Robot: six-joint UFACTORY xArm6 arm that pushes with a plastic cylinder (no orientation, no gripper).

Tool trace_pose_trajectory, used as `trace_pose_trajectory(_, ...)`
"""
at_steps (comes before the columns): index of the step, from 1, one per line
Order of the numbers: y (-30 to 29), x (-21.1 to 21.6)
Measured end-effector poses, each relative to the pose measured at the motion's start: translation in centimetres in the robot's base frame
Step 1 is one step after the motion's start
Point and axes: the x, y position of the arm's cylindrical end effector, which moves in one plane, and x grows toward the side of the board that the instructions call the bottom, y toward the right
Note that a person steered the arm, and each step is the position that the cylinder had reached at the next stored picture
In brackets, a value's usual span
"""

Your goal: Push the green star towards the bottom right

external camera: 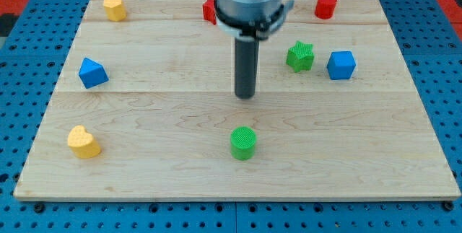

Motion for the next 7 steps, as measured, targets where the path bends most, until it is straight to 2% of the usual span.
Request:
trace_pose_trajectory(1,0.7,-5.7)
trace_pose_trajectory(2,4.4,-8.4)
trace_pose_trajectory(3,9.2,-10.0)
trace_pose_trajectory(4,13.9,-7.3)
trace_pose_trajectory(5,10.6,-4.4)
trace_pose_trajectory(6,9.9,-8.1)
trace_pose_trajectory(7,7.9,-9.5)
